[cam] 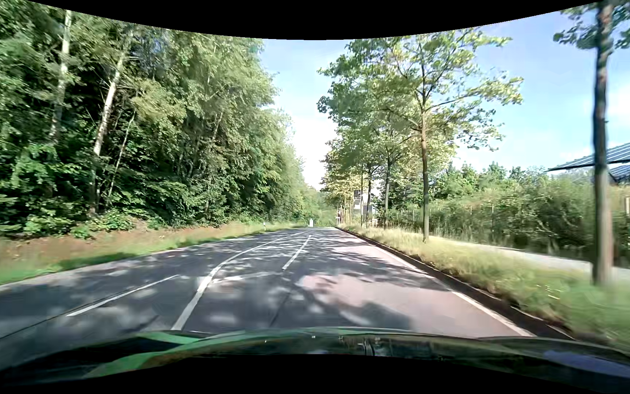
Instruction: Follow the waypoints while adhering to traffic rules and regulations
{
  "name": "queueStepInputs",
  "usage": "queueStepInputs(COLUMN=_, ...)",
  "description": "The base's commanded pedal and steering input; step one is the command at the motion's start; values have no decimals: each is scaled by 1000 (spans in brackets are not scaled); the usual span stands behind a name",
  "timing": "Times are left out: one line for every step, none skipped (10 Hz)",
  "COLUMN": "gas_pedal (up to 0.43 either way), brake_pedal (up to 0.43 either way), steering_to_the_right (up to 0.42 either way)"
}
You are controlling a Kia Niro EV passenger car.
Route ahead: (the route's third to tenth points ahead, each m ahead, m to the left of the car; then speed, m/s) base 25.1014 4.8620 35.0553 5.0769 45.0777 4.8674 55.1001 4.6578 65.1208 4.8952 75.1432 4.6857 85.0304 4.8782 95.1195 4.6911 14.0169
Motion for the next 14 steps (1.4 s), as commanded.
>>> queueStepInputs(gas_pedal=169, brake_pedal=0, steering_to_the_right=-5)
queueStepInputs(gas_pedal=169, brake_pedal=0, steering_to_the_right=-5)
queueStepInputs(gas_pedal=157, brake_pedal=0, steering_to_the_right=-4)
queueStepInputs(gas_pedal=157, brake_pedal=0, steering_to_the_right=-5)
queueStepInputs(gas_pedal=157, brake_pedal=0, steering_to_the_right=-5)
queueStepInputs(gas_pedal=157, brake_pedal=0, steering_to_the_right=-5)
queueStepInputs(gas_pedal=118, brake_pedal=0, steering_to_the_right=-5)
queueStepInputs(gas_pedal=110, brake_pedal=0, steering_to_the_right=-5)
queueStepInputs(gas_pedal=110, brake_pedal=0, steering_to_the_right=-5)
queueStepInputs(gas_pedal=110, brake_pedal=0, steering_to_the_right=-5)
queueStepInputs(gas_pedal=118, brake_pedal=0, steering_to_the_right=-5)
queueStepInputs(gas_pedal=138, brake_pedal=0, steering_to_the_right=-5)
queueStepInputs(gas_pedal=138, brake_pedal=0, steering_to_the_right=-5)
queueStepInputs(gas_pedal=150, brake_pedal=0, steering_to_the_right=-5)
